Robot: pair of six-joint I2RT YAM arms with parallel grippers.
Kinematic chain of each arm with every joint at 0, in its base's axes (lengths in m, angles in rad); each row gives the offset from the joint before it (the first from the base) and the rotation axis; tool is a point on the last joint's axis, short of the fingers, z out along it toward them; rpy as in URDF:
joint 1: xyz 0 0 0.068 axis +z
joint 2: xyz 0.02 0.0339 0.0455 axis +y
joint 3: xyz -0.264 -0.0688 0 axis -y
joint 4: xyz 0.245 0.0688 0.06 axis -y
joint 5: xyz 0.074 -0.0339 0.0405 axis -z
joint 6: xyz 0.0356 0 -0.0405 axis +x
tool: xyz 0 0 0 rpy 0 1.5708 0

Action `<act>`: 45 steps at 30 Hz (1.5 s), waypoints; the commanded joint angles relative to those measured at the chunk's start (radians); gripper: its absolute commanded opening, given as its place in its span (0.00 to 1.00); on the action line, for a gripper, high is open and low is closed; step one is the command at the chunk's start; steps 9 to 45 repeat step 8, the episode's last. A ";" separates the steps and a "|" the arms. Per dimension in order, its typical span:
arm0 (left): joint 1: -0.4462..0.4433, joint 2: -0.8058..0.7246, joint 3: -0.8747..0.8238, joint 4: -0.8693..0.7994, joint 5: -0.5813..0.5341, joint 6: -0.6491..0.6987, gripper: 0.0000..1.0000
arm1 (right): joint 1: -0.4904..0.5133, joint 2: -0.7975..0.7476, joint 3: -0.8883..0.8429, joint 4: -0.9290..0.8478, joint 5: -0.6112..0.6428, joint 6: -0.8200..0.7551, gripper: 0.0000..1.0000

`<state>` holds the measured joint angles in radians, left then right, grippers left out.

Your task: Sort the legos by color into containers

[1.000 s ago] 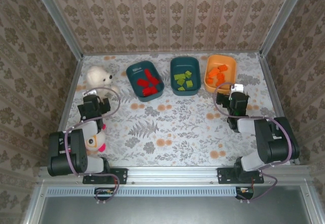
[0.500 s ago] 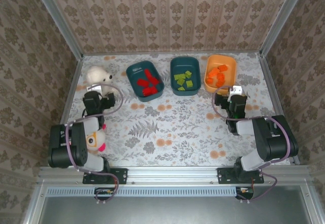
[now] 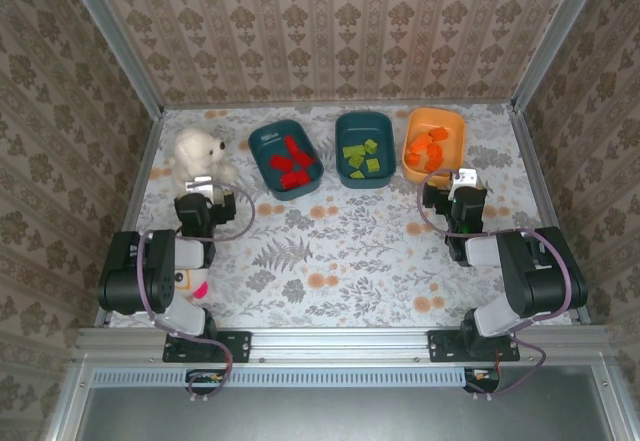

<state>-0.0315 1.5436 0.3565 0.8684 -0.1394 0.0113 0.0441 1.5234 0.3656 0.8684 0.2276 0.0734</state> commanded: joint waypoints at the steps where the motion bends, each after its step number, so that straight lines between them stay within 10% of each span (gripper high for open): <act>1: 0.007 -0.004 0.023 0.040 -0.015 -0.005 1.00 | 0.005 0.010 0.020 0.032 0.012 -0.015 1.00; 45: 0.000 -0.007 0.027 0.026 -0.024 0.002 1.00 | 0.003 0.010 0.021 0.032 0.009 -0.015 1.00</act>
